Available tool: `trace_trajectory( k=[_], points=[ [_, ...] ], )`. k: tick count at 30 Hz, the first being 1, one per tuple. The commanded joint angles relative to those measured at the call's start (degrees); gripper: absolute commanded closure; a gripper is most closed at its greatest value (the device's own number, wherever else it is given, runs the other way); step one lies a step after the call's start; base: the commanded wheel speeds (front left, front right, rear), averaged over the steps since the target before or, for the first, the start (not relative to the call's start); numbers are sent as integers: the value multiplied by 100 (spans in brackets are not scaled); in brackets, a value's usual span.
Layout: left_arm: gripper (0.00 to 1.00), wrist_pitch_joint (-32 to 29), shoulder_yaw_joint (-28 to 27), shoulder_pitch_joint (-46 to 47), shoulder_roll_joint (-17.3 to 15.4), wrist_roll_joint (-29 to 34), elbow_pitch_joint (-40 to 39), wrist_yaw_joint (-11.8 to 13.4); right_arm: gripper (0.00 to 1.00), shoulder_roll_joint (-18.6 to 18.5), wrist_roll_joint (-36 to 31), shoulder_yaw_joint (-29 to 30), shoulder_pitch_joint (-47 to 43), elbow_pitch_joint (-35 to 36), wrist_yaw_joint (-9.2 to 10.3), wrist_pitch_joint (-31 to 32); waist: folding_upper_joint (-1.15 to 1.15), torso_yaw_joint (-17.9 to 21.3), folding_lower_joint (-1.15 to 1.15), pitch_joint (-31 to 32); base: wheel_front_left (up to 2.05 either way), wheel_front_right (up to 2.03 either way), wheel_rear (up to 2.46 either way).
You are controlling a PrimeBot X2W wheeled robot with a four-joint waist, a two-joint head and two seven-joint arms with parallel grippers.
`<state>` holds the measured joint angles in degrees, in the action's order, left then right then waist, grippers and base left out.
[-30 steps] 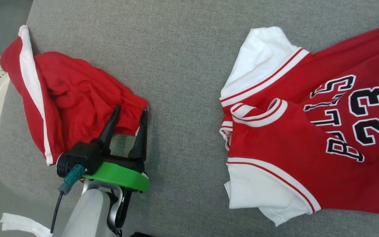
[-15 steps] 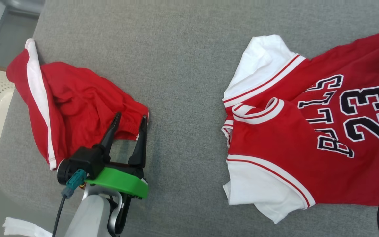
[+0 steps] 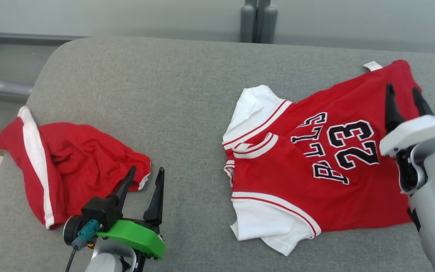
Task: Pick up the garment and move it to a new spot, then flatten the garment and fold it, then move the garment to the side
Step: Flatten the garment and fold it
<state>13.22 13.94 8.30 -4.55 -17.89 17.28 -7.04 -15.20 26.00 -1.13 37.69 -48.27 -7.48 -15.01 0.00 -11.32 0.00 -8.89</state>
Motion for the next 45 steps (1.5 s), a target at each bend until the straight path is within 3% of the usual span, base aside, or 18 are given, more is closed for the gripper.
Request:
trace_trajectory(
  k=[1,7,15,19,26,35,36,37,38,45],
  points=[
    [0,-53,16,-107,-46,-56,-35,26,0,-48,162,-88,-392,256,-2,-19,0,601,0,594,0,0,0],
    [0,-306,33,-333,-107,-198,-186,53,0,-71,622,-74,-1561,1403,-3,-18,0,838,0,757,0,0,0],
    [0,-613,159,-386,-90,-541,-397,8,0,175,558,264,-2420,2375,-3,-6,0,1076,0,711,0,0,0],
    [0,-1192,589,-95,-283,-631,-319,-34,0,310,509,289,-2511,2572,-3,48,0,1135,0,590,0,0,0],
    [0,-2562,1332,559,-471,-1409,194,-46,0,420,383,319,-2432,2763,-3,124,0,1314,0,396,0,0,0],
    [0,-3324,1705,1160,-582,-2410,855,-48,0,519,254,399,-2373,2883,-3,173,0,1642,0,128,0,0,0],
    [7,-3260,1737,1221,-567,-2497,831,-48,0,538,248,402,-2382,2897,-3,168,0,1672,0,106,0,0,0],
    [66,-3151,1712,1280,-588,-2529,818,-48,0,556,240,409,-2389,2906,-3,164,0,1693,0,89,0,0,0],
    [100,-3054,1694,1319,-631,-2541,843,-49,0,569,229,426,-2402,2902,-3,158,0,1713,0,73,0,0,0],
    [100,-2545,1284,1576,-775,-2846,937,81,0,625,234,455,-2439,2878,-3,135,0,1768,0,22,0,0,0]
  ],
)
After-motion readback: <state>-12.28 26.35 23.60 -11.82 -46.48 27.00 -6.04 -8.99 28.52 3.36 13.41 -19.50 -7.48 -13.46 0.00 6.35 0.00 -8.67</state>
